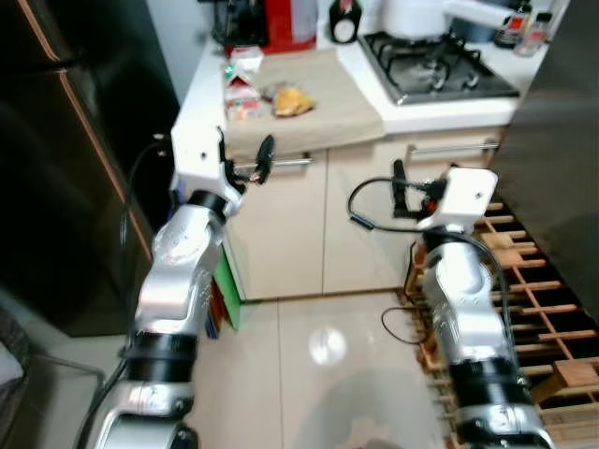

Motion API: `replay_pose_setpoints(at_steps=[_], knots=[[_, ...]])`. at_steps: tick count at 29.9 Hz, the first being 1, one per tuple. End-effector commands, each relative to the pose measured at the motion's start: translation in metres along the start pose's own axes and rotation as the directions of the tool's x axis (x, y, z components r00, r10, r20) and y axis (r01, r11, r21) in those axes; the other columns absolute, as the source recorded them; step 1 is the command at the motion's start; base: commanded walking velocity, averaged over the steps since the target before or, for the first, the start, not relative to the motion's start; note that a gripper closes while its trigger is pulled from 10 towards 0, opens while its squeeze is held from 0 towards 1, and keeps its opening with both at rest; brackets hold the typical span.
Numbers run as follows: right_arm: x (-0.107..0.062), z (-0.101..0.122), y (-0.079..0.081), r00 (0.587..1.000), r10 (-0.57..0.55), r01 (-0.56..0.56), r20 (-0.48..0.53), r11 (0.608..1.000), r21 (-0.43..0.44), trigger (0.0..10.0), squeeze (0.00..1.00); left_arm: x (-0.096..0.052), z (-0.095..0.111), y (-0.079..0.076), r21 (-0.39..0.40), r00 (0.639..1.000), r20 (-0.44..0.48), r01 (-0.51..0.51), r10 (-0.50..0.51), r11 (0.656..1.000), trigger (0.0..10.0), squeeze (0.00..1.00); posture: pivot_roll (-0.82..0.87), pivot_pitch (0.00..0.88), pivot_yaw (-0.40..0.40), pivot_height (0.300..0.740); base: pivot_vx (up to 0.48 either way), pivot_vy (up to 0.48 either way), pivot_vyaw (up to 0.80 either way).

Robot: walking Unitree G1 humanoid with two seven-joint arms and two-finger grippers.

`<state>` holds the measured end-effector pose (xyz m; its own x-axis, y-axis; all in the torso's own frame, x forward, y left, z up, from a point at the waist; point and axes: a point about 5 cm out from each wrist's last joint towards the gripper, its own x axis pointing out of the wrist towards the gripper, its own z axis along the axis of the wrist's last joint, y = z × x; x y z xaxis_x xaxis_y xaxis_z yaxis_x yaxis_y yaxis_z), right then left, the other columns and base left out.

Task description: Restocking fridge

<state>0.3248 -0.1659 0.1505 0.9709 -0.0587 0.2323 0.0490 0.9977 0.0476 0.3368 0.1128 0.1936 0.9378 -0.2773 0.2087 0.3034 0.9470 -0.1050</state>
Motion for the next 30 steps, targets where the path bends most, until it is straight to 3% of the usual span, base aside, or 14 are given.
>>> replay_pose_setpoints(at_steps=[1,9,14,17,23,30], knots=[[-0.002,0.004,0.016,0.998,0.051,-0.051,0.028,0.999,0.001,10.0,0.00,0.005,0.006,0.010,0.000,1.000,-0.003,-0.024,0.024,1.000,10.0,0.00,-0.09,0.000,0.098,0.740,0.480,0.000,0.00],[-0.005,0.001,0.017,0.998,0.057,-0.057,0.017,0.998,-0.002,10.0,0.00,0.020,0.019,0.006,0.031,0.999,0.032,-0.013,0.012,0.999,10.0,0.00,-0.10,0.000,0.095,0.740,0.480,0.000,0.00],[-0.003,0.005,0.018,0.997,0.067,-0.067,0.030,0.998,0.003,10.0,0.00,0.025,0.034,0.021,0.036,0.984,0.062,-0.170,0.168,0.985,10.0,0.00,-0.09,0.000,0.078,0.740,0.480,0.000,0.00],[-0.005,0.005,0.023,0.995,0.095,-0.095,0.024,0.995,-0.004,10.0,0.00,0.027,0.044,0.026,0.054,0.973,0.101,-0.212,0.206,0.976,10.0,0.00,-0.08,0.014,0.066,0.740,0.480,0.000,0.00],[-0.002,0.006,0.025,0.995,0.098,-0.098,0.023,0.995,0.003,10.0,0.00,0.032,0.061,0.024,0.086,0.975,0.144,-0.183,0.169,0.979,10.0,0.00,-0.07,0.030,0.052,0.740,0.480,0.000,0.43],[0.000,0.008,0.028,0.993,0.111,-0.111,0.029,0.994,0.014,10.0,0.00,0.052,0.087,0.016,0.104,0.979,0.164,-0.142,0.124,0.984,10.0,0.00,-0.07,0.029,0.058,0.740,0.456,0.000,0.00]])
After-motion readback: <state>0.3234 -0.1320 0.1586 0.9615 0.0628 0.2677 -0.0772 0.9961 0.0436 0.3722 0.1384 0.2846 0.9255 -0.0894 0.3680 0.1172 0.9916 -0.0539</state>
